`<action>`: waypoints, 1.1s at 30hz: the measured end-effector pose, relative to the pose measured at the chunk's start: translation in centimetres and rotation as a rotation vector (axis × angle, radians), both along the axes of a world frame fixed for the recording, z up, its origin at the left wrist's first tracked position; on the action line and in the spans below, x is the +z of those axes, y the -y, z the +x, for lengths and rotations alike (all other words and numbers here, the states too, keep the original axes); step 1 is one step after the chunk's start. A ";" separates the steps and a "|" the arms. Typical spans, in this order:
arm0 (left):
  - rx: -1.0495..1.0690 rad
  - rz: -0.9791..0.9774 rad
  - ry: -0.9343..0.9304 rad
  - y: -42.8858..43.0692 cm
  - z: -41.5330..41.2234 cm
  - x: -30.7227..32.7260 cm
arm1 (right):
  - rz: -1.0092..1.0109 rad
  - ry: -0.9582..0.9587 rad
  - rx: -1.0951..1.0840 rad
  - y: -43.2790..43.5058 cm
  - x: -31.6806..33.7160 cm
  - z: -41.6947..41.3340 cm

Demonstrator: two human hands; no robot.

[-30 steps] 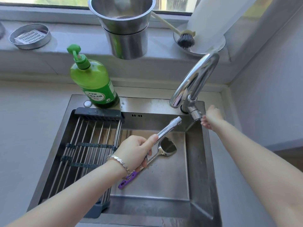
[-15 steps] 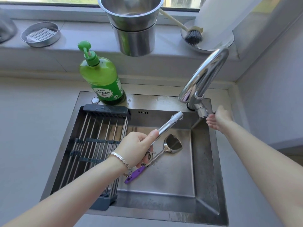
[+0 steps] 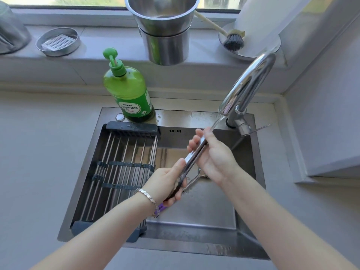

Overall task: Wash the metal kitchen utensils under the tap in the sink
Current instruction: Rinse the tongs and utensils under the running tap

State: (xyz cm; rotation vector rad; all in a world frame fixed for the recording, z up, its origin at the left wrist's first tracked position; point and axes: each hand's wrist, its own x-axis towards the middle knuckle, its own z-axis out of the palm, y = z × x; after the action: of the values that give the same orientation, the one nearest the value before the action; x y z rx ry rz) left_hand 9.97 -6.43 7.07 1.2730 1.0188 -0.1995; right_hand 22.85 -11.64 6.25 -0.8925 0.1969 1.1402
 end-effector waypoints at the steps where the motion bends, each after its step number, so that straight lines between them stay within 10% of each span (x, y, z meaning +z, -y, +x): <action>1: 0.003 -0.033 0.012 0.1 -0.1 -0.1 | -0.001 -0.016 -0.025 -0.3 0.1 -0.3; 23: 0.042 -0.152 0.216 0.2 1.6 0.0 | -0.060 -0.163 -0.193 -2.5 1.0 -0.7; 33: -0.342 0.516 0.216 -1.7 4.7 -0.6 | -0.094 -0.009 -0.236 -0.7 1.3 1.1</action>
State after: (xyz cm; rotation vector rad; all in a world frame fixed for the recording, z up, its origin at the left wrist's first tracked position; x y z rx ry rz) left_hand 14.70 -4.77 6.49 1.8949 0.6794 -0.0557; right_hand 23.92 -10.97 7.59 -0.9205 0.3563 0.9215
